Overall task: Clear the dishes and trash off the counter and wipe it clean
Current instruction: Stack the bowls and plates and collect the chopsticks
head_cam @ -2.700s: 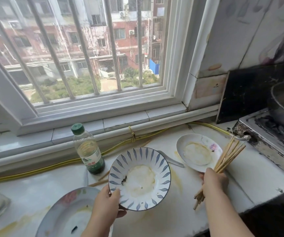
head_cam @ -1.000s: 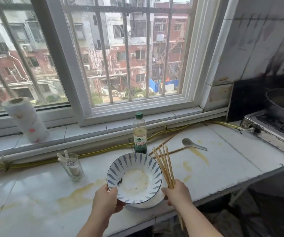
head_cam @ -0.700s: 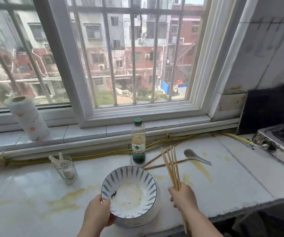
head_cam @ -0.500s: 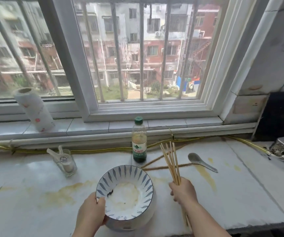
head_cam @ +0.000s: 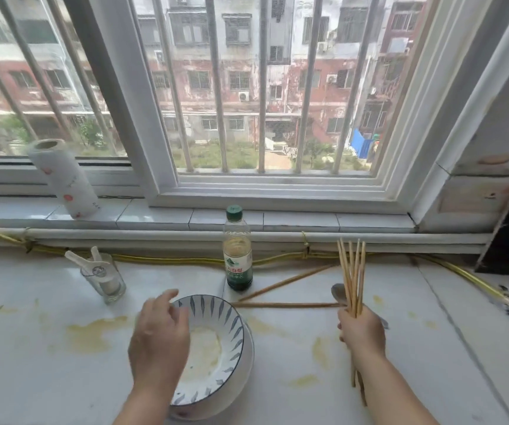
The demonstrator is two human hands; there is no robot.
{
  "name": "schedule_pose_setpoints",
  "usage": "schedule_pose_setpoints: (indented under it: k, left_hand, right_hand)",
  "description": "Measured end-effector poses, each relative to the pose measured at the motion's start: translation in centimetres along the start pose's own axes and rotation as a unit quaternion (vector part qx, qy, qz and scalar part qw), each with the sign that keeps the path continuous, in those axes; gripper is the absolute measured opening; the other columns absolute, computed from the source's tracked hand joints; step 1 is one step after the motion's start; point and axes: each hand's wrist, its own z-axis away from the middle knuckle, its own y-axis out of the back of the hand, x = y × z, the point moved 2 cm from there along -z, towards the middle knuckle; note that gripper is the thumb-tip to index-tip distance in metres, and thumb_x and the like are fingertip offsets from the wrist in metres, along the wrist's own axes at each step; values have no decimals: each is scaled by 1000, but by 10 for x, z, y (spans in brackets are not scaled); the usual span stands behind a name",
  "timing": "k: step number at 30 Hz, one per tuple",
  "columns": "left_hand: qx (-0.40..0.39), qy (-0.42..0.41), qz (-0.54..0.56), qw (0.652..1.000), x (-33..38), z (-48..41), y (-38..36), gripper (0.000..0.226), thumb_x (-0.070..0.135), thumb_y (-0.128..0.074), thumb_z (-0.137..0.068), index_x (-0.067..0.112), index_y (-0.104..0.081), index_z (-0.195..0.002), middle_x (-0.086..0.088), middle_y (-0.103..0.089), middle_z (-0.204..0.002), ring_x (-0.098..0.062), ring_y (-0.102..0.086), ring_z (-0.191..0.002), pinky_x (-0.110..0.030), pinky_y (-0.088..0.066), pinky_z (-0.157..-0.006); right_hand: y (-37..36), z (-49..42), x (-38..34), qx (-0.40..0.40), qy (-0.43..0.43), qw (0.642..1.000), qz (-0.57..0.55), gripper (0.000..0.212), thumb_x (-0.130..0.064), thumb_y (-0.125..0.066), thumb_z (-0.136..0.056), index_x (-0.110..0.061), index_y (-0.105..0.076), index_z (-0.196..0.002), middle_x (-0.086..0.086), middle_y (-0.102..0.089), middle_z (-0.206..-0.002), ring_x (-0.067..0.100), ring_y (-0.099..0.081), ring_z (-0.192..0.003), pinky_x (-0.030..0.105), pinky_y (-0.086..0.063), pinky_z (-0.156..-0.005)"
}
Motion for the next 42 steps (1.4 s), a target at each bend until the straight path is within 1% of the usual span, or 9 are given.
schedule_pose_setpoints:
  k: [3, 7, 13, 21, 24, 29, 35, 39, 42]
  left_hand:
    - [-133, -37, 130, 982, 58, 20, -51, 20, 21, -58, -91, 22, -66, -109, 5, -62, -85, -17, -60, -85, -28, -44, -73]
    - [-265, -102, 29, 958, 99, 42, -123, 30, 30, -49, -95, 27, -57, -124, 6, -59, -114, -13, -55, -106, -27, -44, -92]
    - [-258, -237, -292, 890, 102, 6, -177, 51, 4, -46, -87, 13, -35, -136, -11, -27, -148, -29, -24, -137, -38, -33, -105]
    - [-286, -194, -330, 879, 93, -15, -202, 37, 2, -42, -88, 16, -40, -122, -5, -46, -125, -25, -45, -116, -34, -41, -90]
    - [-323, -169, -283, 887, 102, -4, -208, 33, 3, -39, -91, 13, -42, -122, -7, -45, -125, -26, -44, -117, -33, -43, -89]
    - [-391, -3, -100, 915, 106, 12, -212, 26, 13, -45, -91, 11, -47, -116, -5, -54, -115, -25, -55, -104, -29, -43, -81]
    - [-431, 98, 178, 879, 115, 61, -195, 23, 13, -54, -83, 16, -59, -104, 6, -55, -72, -9, -50, -59, -20, -39, -55]
    - [-444, 143, 272, 842, 116, 66, -188, 13, 20, -64, -83, 13, -67, -93, 3, -62, -72, -9, -58, -63, -21, -49, -59]
    - [-430, 171, 265, 846, 119, 60, -194, 16, 17, -53, -91, 10, -67, -94, -2, -62, -76, -11, -59, -62, -20, -49, -55]
  right_hand:
    - [21, -16, 4, 28, 25, 999, 34, 19, -31, -56, -90, -13, -60, -88, 6, -64, -75, 30, -62, -71, 35, -50, -64]
    - [39, -38, 11, 59, 30, 990, 121, 15, -29, -53, -92, -16, -61, -93, 6, -60, -83, 30, -56, -77, 32, -42, -65]
    - [37, -55, 18, 31, 49, 967, 249, 16, -27, -45, -93, -20, -59, -92, 3, -55, -96, 27, -54, -81, 31, -44, -70]
    - [37, -70, 27, -19, 12, 964, 264, 14, -21, -47, -86, -19, -57, -97, 1, -63, -92, 24, -55, -81, 28, -43, -67]
    - [39, -70, 30, -18, -3, 970, 243, 13, -22, -49, -87, -17, -57, -95, 2, -61, -89, 26, -57, -82, 29, -43, -67]
    - [34, -53, 19, 26, 31, 993, 110, 18, -32, -60, -87, -14, -59, -86, 1, -62, -78, 25, -57, -74, 32, -44, -64]
    - [-9, -25, 2, -118, -52, 986, -106, 19, -27, -78, -72, -15, -64, -75, -1, -61, -54, 17, -56, -46, 28, -47, -46]
    - [6, -28, 3, -107, -56, 986, -119, 7, -14, -65, -77, -11, -61, -72, 3, -52, -52, 18, -45, -45, 26, -37, -46]
    - [33, -35, 4, -58, -42, 991, -110, 14, -22, -61, -85, -10, -61, -77, 5, -63, -63, 20, -57, -56, 28, -45, -53]
